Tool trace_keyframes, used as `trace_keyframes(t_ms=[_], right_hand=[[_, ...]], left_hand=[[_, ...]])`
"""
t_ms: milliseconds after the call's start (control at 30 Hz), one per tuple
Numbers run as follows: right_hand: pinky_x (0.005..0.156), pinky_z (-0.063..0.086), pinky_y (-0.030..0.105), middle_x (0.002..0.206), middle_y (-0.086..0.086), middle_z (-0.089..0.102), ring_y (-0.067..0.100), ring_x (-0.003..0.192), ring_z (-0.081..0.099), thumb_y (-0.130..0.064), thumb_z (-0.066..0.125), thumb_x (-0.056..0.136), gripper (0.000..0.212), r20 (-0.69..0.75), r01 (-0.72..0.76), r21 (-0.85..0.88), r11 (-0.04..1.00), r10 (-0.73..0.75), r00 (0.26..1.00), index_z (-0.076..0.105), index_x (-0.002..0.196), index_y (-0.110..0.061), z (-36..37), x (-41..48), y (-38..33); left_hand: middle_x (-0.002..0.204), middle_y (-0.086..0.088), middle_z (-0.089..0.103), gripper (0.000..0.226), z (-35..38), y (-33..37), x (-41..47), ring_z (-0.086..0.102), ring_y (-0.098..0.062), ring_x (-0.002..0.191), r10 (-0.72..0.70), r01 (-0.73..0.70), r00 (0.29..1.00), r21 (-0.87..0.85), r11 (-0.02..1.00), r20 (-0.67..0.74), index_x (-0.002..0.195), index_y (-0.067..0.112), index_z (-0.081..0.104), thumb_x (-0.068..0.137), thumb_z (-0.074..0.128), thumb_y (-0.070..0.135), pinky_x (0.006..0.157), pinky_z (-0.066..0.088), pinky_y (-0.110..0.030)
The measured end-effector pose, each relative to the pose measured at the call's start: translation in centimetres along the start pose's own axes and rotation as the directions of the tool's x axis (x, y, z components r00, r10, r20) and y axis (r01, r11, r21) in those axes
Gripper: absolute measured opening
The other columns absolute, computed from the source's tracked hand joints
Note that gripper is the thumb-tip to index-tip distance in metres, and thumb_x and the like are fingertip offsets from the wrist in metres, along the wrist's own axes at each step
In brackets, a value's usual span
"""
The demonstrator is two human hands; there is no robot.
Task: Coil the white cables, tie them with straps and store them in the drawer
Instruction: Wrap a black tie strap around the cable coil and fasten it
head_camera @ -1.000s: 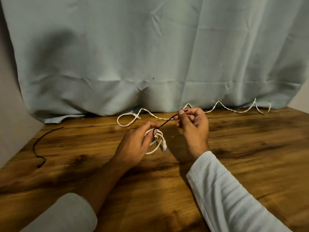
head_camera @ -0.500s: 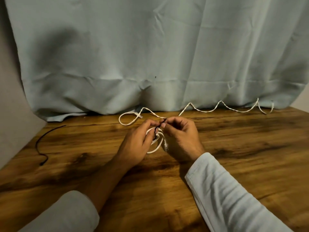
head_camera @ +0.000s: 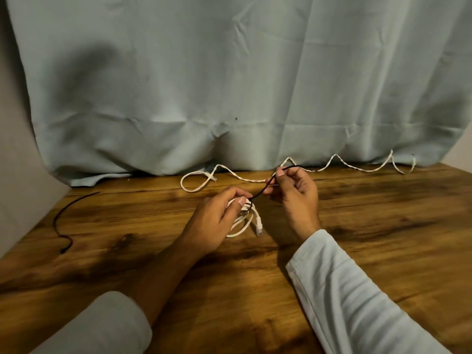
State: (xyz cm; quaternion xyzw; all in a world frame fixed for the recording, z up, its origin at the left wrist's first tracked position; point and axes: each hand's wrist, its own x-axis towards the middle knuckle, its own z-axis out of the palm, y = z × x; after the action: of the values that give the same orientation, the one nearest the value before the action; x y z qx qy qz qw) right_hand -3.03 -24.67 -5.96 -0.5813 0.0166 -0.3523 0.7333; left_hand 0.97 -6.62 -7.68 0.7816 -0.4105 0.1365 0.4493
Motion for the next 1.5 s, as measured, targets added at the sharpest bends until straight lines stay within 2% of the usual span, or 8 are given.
trace_keyframes(t_ms=[200,400,567,667,867,1033,1233,1500], right_hand=[[0.084,0.06,0.043,0.097,0.021,0.074,0.029,0.089,0.071,0.001,0.07,0.093,0.012,0.266,-0.038,-0.071,0.997,0.056,0.962,0.073,0.104,0.0,1.1,-1.4,1.0],[0.087,0.058,0.054,0.1,0.029,0.073,0.036,0.09,0.07,0.001,0.069,0.093,0.011,0.32,0.007,-0.107,0.994,0.028,0.947,0.073,0.102,0.006,0.9,-1.5,1.2],[0.072,0.055,0.039,0.081,0.008,0.069,0.022,0.078,0.064,-0.008,0.067,0.099,0.011,0.284,0.058,-0.172,0.983,-0.008,0.959,0.07,0.089,-0.011,1.0,-1.4,1.7],[0.073,0.052,0.042,0.08,0.001,0.065,0.019,0.078,0.06,-0.014,0.064,0.102,0.02,0.264,0.108,-0.243,0.964,-0.041,0.964,0.065,0.084,-0.024,1.1,-1.2,2.4],[0.07,0.049,0.029,0.08,-0.005,0.063,0.008,0.075,0.057,-0.008,0.06,0.102,0.015,0.2,0.159,-0.356,0.921,-0.091,0.976,0.061,0.088,-0.014,1.2,-1.0,2.9],[0.068,0.05,0.03,0.081,0.004,0.065,0.012,0.074,0.059,-0.006,0.063,0.099,0.013,0.188,0.106,-0.393,0.913,-0.033,0.982,0.065,0.088,-0.013,0.8,-0.6,2.7],[0.072,0.051,0.035,0.084,0.007,0.064,0.015,0.077,0.059,-0.004,0.061,0.099,0.019,0.177,0.108,-0.381,0.918,-0.042,0.983,0.062,0.087,-0.018,0.7,-0.6,3.0],[0.068,0.049,0.026,0.073,-0.01,0.064,0.007,0.071,0.057,-0.002,0.058,0.102,0.014,0.206,0.07,-0.337,0.939,0.001,0.979,0.062,0.089,-0.008,0.6,-0.6,3.0]], left_hand=[[0.085,0.019,0.071,0.02,0.0,-0.9,0.2,0.065,0.004,0.076,-0.107,0.099,0.994,-0.218,0.971,-0.027,0.116,0.023,0.067,0.108,0.049,0.025,0.066,0.048,-0.019],[0.068,0.0,0.046,0.022,0.3,-1.2,0.4,0.043,-0.007,0.06,-0.239,0.216,0.971,-0.445,0.869,0.006,0.115,0.016,0.066,0.109,0.046,0.02,0.055,0.042,-0.022],[0.062,0.011,0.045,0.023,0.7,-1.1,0.4,0.039,-0.005,0.056,-0.241,0.241,0.968,-0.5,0.832,0.066,0.117,0.013,0.066,0.109,0.044,0.019,0.055,0.04,-0.027],[0.059,0.013,0.043,0.024,1.0,-1.1,0.4,0.039,-0.004,0.054,-0.245,0.253,0.966,-0.509,0.823,0.084,0.116,0.014,0.066,0.11,0.044,0.019,0.056,0.042,-0.027],[0.055,0.014,0.041,0.025,1.4,-0.8,0.5,0.038,-0.002,0.053,-0.264,0.275,0.959,-0.535,0.799,0.099,0.115,0.015,0.067,0.11,0.042,0.019,0.054,0.043,-0.023],[0.07,0.01,0.058,0.021,1.6,-1.3,-0.1,0.055,-0.006,0.064,-0.174,0.18,0.983,-0.376,0.909,0.05,0.116,0.023,0.067,0.108,0.047,0.027,0.064,0.049,-0.031],[0.114,0.006,0.069,0.027,1.3,-1.2,-0.5,0.063,-0.01,0.101,0.056,-0.058,0.998,0.187,0.981,0.017,0.128,0.024,0.061,0.105,0.048,0.031,0.086,0.051,-0.034],[0.13,0.003,0.069,0.04,1.1,-0.9,-0.6,0.065,-0.018,0.115,0.052,-0.062,0.998,0.253,0.965,0.047,0.141,0.028,0.055,0.105,0.042,0.039,0.092,0.053,-0.041]])
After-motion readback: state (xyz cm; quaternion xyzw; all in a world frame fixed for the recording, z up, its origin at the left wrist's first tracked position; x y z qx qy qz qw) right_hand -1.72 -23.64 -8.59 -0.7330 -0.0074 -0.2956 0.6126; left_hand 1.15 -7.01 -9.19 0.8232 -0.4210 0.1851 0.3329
